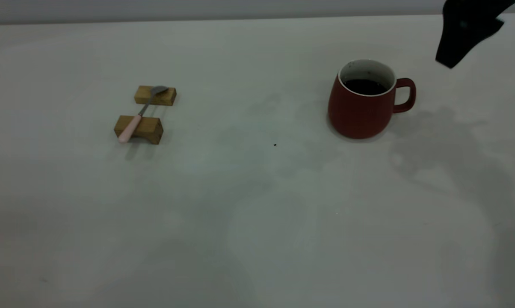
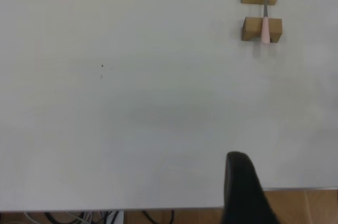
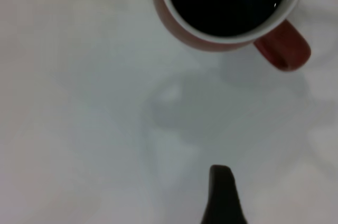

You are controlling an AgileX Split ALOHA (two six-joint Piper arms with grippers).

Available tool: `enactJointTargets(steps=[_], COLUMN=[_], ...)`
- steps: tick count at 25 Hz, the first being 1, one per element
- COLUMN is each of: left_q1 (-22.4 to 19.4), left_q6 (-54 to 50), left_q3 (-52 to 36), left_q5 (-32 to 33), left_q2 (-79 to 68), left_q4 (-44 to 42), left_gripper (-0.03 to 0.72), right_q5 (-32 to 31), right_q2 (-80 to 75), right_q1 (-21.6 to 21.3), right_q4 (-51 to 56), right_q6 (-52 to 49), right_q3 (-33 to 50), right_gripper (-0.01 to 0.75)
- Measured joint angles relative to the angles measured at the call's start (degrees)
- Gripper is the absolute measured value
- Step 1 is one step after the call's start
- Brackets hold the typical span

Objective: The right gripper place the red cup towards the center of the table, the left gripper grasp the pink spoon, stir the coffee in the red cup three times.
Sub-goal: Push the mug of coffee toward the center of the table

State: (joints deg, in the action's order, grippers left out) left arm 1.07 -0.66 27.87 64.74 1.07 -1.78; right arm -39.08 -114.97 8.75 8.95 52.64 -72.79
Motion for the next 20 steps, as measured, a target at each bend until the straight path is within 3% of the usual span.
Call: enactJointTargets(steps=[6, 10, 20], left_q1=[0.0, 0.0, 0.0], left_q6=[0.0, 0.0, 0.0], left_q3=[0.0, 0.0, 0.0], left_q5=[0.0, 0.0, 0.0], left_q2=[0.0, 0.0, 0.0], left_q4=[0.0, 0.0, 0.0], left_gripper=[0.492, 0.492, 0.492], right_q5=[7.43, 11.68, 7.28], right_q2=[-4.51, -8.43, -16.51], right_q1=[1.2, 1.59, 2.71], right_q4=[-0.07, -0.02, -0.11], right_q6=[12.08, 15.03, 18.53], right_q3=[-0.31, -0.62, -10.63], right_gripper=[0.591, 0.591, 0.591])
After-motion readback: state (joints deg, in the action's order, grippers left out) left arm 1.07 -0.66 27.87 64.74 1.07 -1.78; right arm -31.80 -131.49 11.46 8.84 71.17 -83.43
